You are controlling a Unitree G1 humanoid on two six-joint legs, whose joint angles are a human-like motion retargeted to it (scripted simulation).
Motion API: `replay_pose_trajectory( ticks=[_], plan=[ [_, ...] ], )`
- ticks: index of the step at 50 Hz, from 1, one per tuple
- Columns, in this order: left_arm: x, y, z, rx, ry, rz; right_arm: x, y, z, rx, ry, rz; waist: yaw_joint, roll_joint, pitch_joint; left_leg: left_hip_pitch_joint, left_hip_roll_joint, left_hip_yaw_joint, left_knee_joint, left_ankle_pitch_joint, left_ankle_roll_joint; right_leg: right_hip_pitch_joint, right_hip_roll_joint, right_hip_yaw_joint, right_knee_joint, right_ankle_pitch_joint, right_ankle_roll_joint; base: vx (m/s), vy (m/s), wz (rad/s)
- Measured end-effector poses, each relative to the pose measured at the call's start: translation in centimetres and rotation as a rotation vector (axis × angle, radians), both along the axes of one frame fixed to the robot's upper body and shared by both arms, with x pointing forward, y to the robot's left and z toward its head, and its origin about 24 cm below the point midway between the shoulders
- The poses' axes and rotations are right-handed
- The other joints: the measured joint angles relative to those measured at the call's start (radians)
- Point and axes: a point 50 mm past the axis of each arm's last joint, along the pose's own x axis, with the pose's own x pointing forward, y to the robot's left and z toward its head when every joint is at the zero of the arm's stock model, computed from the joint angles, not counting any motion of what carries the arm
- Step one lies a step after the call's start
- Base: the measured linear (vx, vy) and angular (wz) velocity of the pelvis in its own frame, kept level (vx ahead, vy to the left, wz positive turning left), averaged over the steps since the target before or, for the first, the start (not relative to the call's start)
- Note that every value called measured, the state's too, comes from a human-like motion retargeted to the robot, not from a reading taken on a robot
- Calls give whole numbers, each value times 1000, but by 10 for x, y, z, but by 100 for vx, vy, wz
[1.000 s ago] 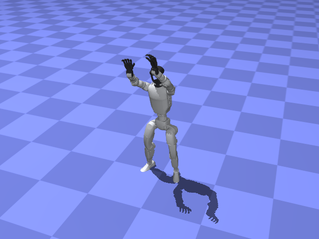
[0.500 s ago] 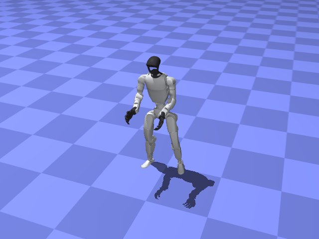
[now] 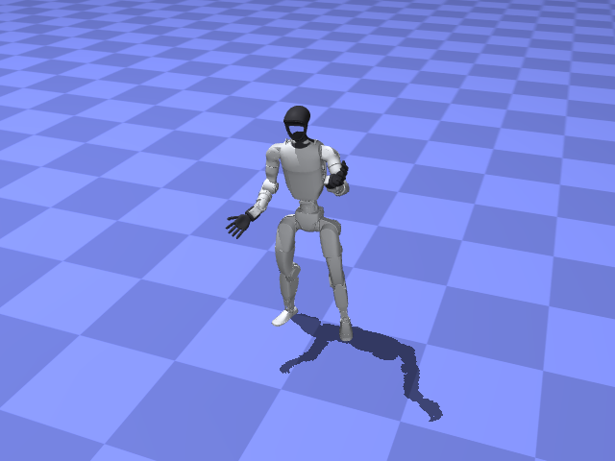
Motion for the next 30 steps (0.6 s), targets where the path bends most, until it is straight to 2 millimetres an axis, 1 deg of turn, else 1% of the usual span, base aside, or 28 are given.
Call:
replay_pose_trajectory(
  ticks=[2,3,4,5,6,7,8,10,12,13,15,16,17,18,19,20,23,26,28,29,30],
  plan=[
    [-6,-23,36,271,-21,127,5,-2,4,-60,1,38,7,0,-10,5,1,7,5,-6,1,2,-1,8,1,2,1,3,7,-21],
    [-9,-35,49,397,-30,189,8,-2,6,-87,1,56,8,0,-14,8,1,9,7,-10,2,2,-1,12,2,3,2,3,7,-17],
    [-10,-49,58,513,-35,241,10,-1,7,-111,3,74,9,0,-17,10,0,11,9,-13,4,3,-2,14,3,4,3,2,7,-13],
    [-11,-62,64,623,-40,289,13,1,8,-133,5,91,8,0,-20,12,0,12,11,-16,6,4,-3,16,4,4,4,2,7,-9],
    [-9,-77,64,723,-30,303,15,4,9,-150,10,108,5,0,-21,13,-1,12,13,-19,9,5,-5,17,6,5,4,2,7,-5],
    [-5,-93,61,821,-16,306,17,8,9,-166,15,124,1,0,-22,14,-3,12,14,-21,11,7,-6,17,7,5,4,1,7,0],
    [0,-109,52,916,10,285,18,12,9,-178,23,139,-4,-1,-22,15,-4,11,16,-24,14,8,-8,16,8,5,4,1,7,2],
    [15,-140,20,1108,101,205,21,22,7,-194,42,161,-19,-3,-19,16,-8,9,21,-29,19,12,-12,13,9,5,1,0,7,5],
    [36,-166,-33,1352,273,106,22,35,3,-194,67,181,-43,-6,-12,16,-11,7,27,-34,23,16,-16,11,9,5,-4,-1,7,3],
    [46,-176,-66,1506,383,55,23,42,1,-188,80,195,-56,-9,-7,16,-11,7,30,-37,24,17,-18,11,9,4,-7,-1,7,-3],
    [55,-181,-132,1782,609,-46,24,57,-5,-173,106,237,-84,-13,2,18,-13,12,32,-41,24,16,-20,17,11,4,-14,-2,6,-15],
    [55,-178,-152,1828,671,-63,23,63,-6,-168,114,253,-94,-16,9,20,-13,18,31,-42,23,12,-20,25,12,5,-16,-2,6,-30],
    [53,-174,-165,1842,709,-66,23,67,-8,-167,119,267,-102,-17,15,23,-13,27,29,-43,23,7,-20,33,14,7,-18,-3,5,-43],
    [50,-168,-167,1790,701,-37,22,70,-8,-173,120,276,-106,-18,22,26,-14,38,25,-43,23,1,-20,45,15,9,-19,-4,5,-53],
    [48,-161,-161,1710,669,-4,21,72,-8,-183,117,287,-106,-17,30,30,-14,51,21,-43,23,-7,-20,58,17,11,-20,-4,4,-63],
    [44,-153,-151,1617,625,35,20,72,-8,-197,113,298,-103,-15,37,33,-15,65,17,-42,24,-16,-19,73,18,15,-20,-5,4,-71],
    [33,-135,-107,1357,494,117,15,70,-12,-223,114,344,-79,-8,56,38,-19,112,4,-40,32,-49,-18,121,19,29,-14,-6,3,-76],
    [23,-128,-73,1183,383,186,6,69,-21,-203,146,362,-55,-9,69,34,-26,147,-3,-37,41,-76,-19,156,8,46,-1,-8,2,-59],
    [19,-128,-59,1122,333,222,3,70,-25,-181,161,357,-49,-12,83,27,-31,160,-4,-36,45,-87,-22,169,-3,58,9,-9,2,-34],
    [20,-129,-58,1115,327,235,3,70,-27,-302,206,391,-51,-14,92,23,-33,163,-4,-37,45,-90,-23,172,-9,63,14,-9,3,-17],
    [21,-132,-59,1118,327,246,4,68,-30,-493,268,436,-54,-16,103,19,-35,165,-3,-37,46,-92,-25,173,-15,68,20,-9,3,0]
  ],
)
